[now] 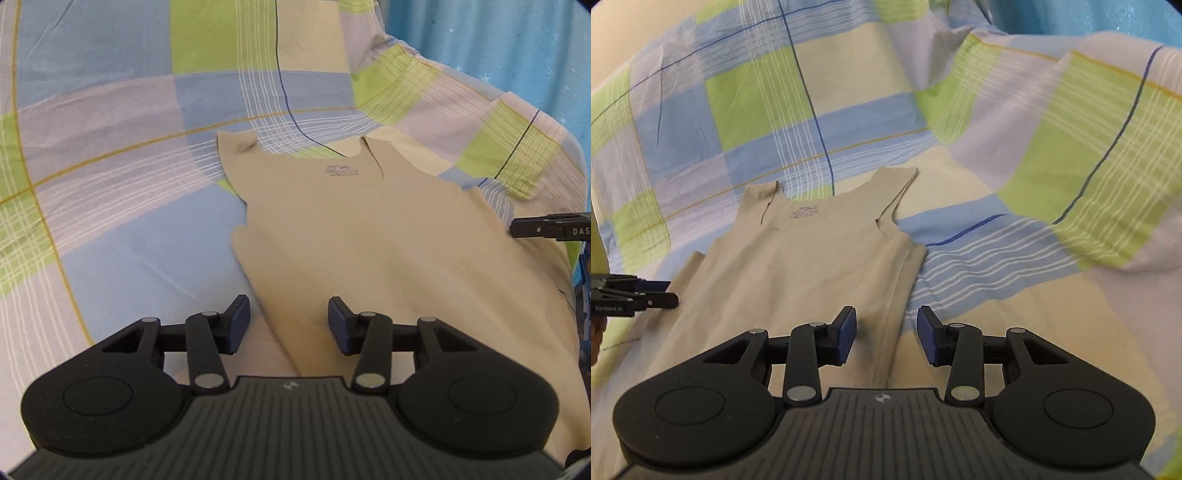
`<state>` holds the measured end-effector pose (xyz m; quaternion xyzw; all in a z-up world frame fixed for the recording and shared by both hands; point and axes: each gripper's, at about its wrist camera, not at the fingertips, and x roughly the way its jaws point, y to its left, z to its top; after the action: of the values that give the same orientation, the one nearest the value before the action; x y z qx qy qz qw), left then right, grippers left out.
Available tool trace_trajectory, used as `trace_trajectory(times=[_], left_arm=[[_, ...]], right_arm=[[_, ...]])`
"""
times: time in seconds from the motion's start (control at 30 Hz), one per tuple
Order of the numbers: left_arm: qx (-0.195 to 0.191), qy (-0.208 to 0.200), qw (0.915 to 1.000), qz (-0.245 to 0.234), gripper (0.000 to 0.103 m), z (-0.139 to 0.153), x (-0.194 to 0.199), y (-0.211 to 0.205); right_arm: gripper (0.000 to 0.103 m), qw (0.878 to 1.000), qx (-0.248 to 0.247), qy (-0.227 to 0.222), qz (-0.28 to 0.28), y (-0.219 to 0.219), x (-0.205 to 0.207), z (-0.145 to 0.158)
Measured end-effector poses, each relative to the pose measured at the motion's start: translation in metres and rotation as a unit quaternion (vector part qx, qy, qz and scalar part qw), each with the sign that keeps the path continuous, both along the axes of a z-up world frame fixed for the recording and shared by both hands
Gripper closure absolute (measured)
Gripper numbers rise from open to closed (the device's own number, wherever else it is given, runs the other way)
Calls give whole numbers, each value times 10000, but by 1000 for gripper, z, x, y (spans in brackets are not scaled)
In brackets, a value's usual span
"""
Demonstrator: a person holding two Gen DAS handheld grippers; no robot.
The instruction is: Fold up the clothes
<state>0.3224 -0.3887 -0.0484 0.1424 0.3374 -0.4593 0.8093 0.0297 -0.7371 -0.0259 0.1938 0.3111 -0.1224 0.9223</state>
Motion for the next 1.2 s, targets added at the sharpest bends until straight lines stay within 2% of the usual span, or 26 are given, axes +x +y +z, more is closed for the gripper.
trace_trajectory(times=[0.03,0.07,0.1,0.13,0.2,0.3,0.4,0.47,0.5,0.57,0.63,0.7,0.8,0.87,0.9,0.93,0.97,1.0,1.13,1.2], left_arm=[[-39,3,10000,11,75,-1,0,-1],[-62,-45,10000,16,79,-3,0,0],[-86,-92,9999,40,91,-3,1,1],[-110,-143,9998,98,97,-2,3,3],[-96,-271,9994,194,97,-2,5,9],[-118,-290,9990,305,97,-6,11,19],[-102,-262,9986,441,99,-6,16,30],[-23,-315,9984,463,97,-3,13,39],[-15,-328,9985,446,97,-1,9,44],[-67,-267,9992,295,92,6,-4,56],[-69,-242,9997,8,82,10,-27,67],[18,-122,9996,-253,78,13,-53,76],[20,327,9982,-509,69,12,-88,94],[62,307,9983,-483,69,11,-102,102],[89,274,9985,-459,70,11,-108,105],[115,241,9987,-435,78,10,-114,108],[142,208,9988,-410,88,10,-120,111],[169,175,9990,-386,103,10,-126,114],[275,43,9992,-290,103,9,-149,127],[467,-132,9986,-188,103,9,-151,137]], right_arm=[[70,10000,49,-11,10,1,5,-2],[92,10000,21,10,-17,0,6,-3],[100,10000,-34,42,-56,-1,7,-3],[100,9999,-89,74,-95,-2,7,-3],[100,9988,-369,146,-290,-4,4,-2],[100,9978,-489,148,-414,-7,0,-10],[95,9958,-726,214,-506,2,1,-8],[79,9940,-898,341,-530,9,-1,-5],[77,9933,-951,375,-537,13,-4,-2],[77,9925,-1054,376,-485,26,-15,7],[75,9915,-1175,378,-405,44,-28,17],[73,9912,-1260,328,-244,72,-43,27],[67,9908,-1303,214,296,111,-67,34],[62,9862,-1503,204,666,139,-80,35],[62,9835,-1569,211,879,153,-86,35],[61,9806,-1606,221,1099,165,-91,34],[59,9774,-1659,225,1287,176,-96,33],[58,9740,-1734,241,1440,186,-101,31],[57,9597,-2035,333,1911,225,-111,24],[57,9528,-2208,316,2061,239,-113,23]])
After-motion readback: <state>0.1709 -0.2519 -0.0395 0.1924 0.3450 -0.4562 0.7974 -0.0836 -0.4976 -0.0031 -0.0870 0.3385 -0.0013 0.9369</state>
